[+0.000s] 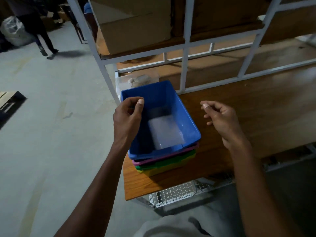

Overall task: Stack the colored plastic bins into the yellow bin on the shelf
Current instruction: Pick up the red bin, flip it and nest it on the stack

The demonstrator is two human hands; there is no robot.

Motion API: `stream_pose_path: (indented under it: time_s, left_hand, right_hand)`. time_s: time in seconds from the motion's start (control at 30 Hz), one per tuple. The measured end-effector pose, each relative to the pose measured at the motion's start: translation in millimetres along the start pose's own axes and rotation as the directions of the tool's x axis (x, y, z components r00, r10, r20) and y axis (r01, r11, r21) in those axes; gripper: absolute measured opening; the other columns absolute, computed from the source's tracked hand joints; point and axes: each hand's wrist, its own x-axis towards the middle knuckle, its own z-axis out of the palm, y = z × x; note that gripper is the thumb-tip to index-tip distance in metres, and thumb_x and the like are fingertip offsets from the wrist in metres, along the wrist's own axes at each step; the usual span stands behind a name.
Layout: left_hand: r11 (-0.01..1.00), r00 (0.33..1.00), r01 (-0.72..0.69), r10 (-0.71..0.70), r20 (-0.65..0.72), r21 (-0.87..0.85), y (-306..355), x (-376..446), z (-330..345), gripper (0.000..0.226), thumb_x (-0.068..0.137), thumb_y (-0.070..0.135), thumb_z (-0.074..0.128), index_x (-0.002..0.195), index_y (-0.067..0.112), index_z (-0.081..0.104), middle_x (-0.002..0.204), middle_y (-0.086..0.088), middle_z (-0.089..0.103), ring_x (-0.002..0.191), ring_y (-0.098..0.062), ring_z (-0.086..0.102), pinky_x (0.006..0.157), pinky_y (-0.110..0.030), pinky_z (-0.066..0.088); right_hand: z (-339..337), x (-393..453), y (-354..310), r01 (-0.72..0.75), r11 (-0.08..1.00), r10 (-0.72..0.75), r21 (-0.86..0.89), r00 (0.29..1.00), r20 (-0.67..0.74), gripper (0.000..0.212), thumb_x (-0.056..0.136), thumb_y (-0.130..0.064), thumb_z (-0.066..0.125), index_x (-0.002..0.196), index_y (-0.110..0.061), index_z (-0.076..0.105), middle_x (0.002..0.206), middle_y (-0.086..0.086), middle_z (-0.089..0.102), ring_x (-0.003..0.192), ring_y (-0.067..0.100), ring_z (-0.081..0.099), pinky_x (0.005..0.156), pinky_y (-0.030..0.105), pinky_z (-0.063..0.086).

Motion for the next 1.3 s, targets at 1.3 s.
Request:
stream_pose_path:
  time_s: [1.3]
  left_hand:
    - [0.896, 0.525, 0.435, -0.332, 0.784, 0.088, 88.0, -199.9, 617.9, 0.032, 0.108, 0.032, 0.049, 0.109, 0.018, 0.078, 0.104, -0.012, 0.072, 0.084, -0.023, 0.061, 0.07, -0.031, 0.047]
  right_hand:
    - [-570.7, -20.0, 218.8, -0.294, 0.917, 0.399, 0.27, 0.675, -0.62, 0.014, 0.103, -0.022, 0.063, 0.107, -0.023, 0.077, 0.097, -0.002, 0.076, 0.072, 0.007, 0.064, 0.06, 0.017, 0.05]
